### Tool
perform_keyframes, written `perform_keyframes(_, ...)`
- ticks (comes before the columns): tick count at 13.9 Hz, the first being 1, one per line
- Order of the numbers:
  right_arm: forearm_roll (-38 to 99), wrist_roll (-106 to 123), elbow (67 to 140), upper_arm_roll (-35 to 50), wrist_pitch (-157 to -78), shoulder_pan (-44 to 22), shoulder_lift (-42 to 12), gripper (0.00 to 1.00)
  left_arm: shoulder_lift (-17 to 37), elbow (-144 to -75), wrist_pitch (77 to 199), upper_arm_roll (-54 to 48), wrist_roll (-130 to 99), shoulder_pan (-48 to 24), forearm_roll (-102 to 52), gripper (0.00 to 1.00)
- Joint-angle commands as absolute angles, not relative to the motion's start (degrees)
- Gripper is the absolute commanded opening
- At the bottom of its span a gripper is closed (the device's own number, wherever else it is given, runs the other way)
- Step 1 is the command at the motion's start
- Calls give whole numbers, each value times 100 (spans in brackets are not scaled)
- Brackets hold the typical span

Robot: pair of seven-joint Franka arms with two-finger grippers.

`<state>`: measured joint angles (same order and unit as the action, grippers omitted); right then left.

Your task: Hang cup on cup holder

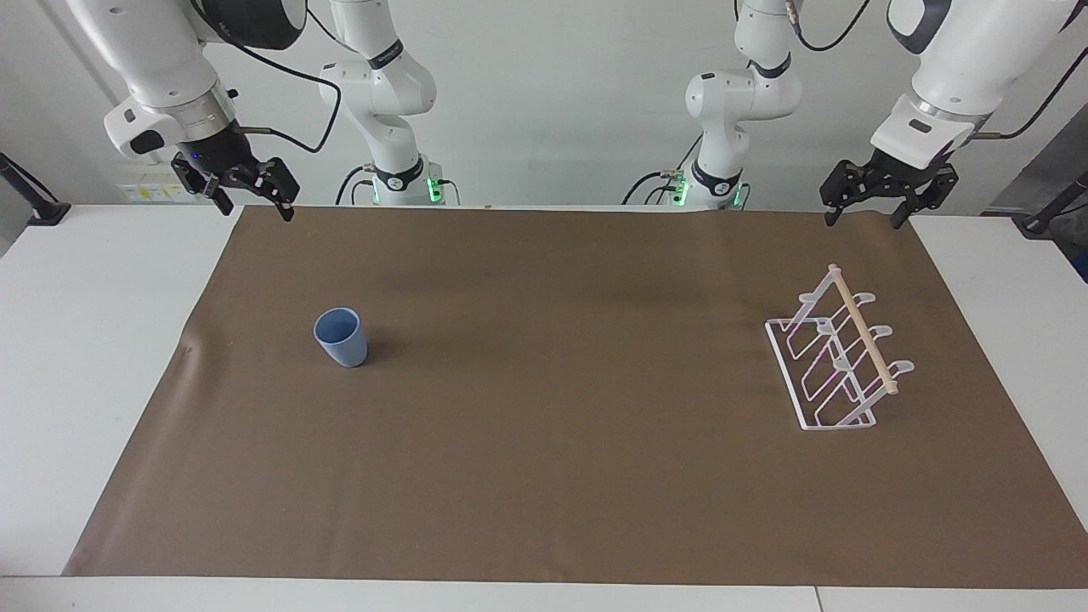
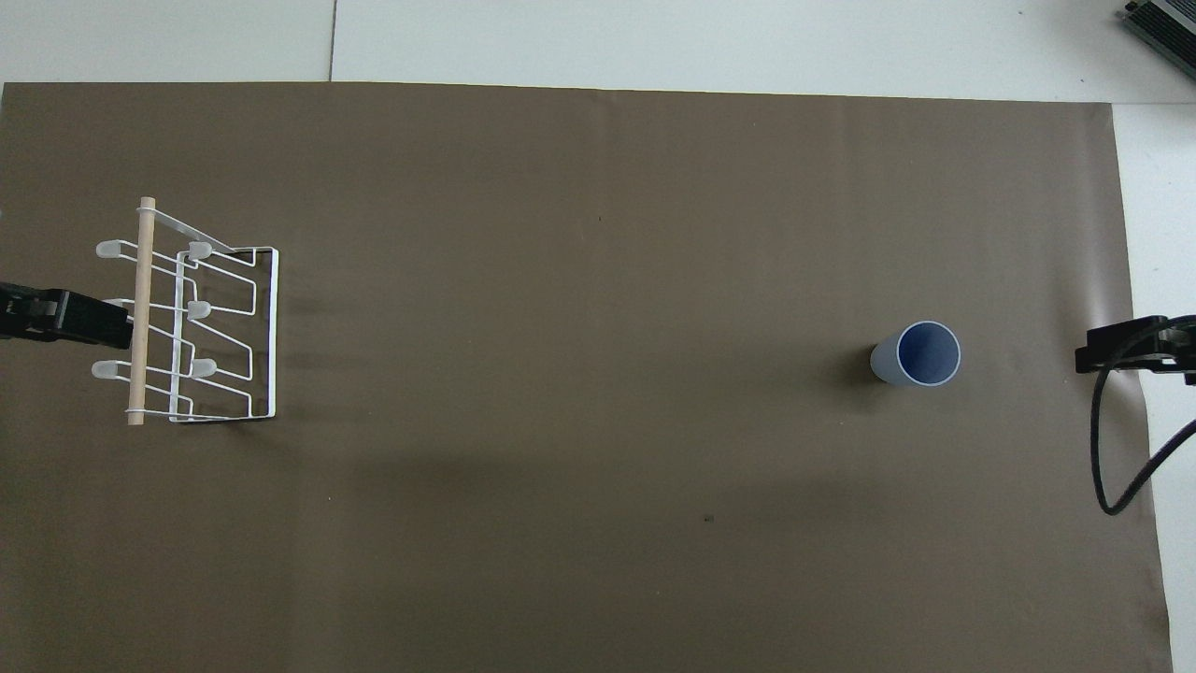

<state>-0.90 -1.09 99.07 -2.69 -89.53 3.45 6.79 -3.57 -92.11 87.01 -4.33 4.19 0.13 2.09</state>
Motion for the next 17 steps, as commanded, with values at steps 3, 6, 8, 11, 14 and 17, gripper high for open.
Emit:
perform_keyframes(3,35,9,10090,-272,-9000,378,835,100,-228,-9052,8710,-343,484,-70,-61,100)
perform_keyframes(6,44,9,10099,-272,-9009,378,835,100,-237,-9079,8912,-334,501,-44,-88,100)
perform_keyframes(8,35,9,10107,-272,-9044,369,844,100,-324,-9236,8912,-334,501,-70,-88,100)
perform_keyframes(11,35,8,10615,-264,-9629,237,992,100,-334,-9255,8947,-334,510,-88,-88,100)
perform_keyframes(14,35,9,11125,-220,-10342,237,1020,100,-334,-9264,9034,-334,492,-97,-88,100)
perform_keyframes(17,44,-26,11617,-176,-11063,97,984,100,-316,-9272,9281,-343,501,-62,-88,100)
